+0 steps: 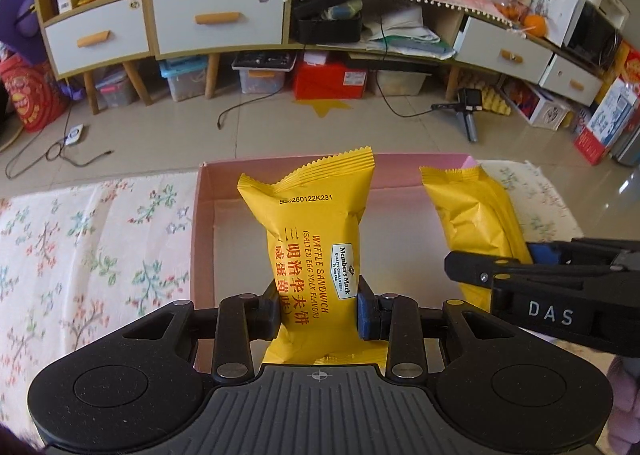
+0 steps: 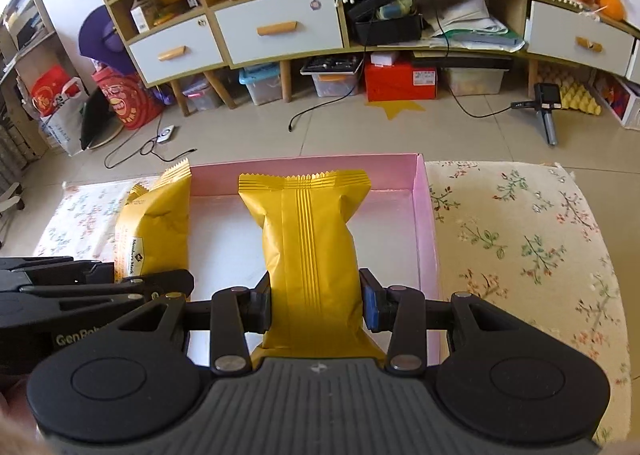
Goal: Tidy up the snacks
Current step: 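Carry both yellow packets into the pink box and open both grippers, then withdraw both grippers from the box back toward the snack pile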
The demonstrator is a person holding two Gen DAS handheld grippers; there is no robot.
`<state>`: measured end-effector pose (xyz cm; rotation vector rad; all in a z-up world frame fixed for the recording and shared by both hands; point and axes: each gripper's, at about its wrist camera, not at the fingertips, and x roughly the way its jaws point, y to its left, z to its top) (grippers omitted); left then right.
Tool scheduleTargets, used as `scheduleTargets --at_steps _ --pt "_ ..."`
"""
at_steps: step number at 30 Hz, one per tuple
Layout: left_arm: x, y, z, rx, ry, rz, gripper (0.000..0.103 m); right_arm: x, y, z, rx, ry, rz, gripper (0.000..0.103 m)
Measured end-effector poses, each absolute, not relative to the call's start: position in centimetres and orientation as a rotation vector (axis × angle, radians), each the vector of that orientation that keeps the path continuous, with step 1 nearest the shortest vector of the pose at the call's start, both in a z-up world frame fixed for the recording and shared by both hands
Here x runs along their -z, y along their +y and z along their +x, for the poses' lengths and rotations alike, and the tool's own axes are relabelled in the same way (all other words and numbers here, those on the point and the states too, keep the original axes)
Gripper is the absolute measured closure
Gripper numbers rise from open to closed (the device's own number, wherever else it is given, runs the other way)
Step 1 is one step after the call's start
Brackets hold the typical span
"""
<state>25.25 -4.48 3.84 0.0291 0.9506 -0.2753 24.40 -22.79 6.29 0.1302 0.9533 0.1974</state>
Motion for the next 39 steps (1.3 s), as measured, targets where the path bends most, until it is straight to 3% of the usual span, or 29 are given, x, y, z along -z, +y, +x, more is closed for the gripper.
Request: scheduleTargets --at_steps 7,10,15,39 --pt "-3.0 -4.9 26.3 0.297 0.923 0.078 0.064 -6.3 -22.5 24.9 -0.189 0.937 0.105 0.063" --pt "-3.3 -5.0 26.0 0.307 0.896 0.087 0.051 -6.7 -22.8 24.6 -0.178 0.913 0.104 0.049" --pt "-4.0 -4.9 25.3 0.308 0.89 0.085 0.041 -7.4 -23.7 23.7 -0.164 0.905 0.124 0.044" --pt "-8.4 -2.2 14.2 0.331 0.853 0.053 0.012 -11.2 -23.8 16.0 -0.153 0.881 0.071 0.012"
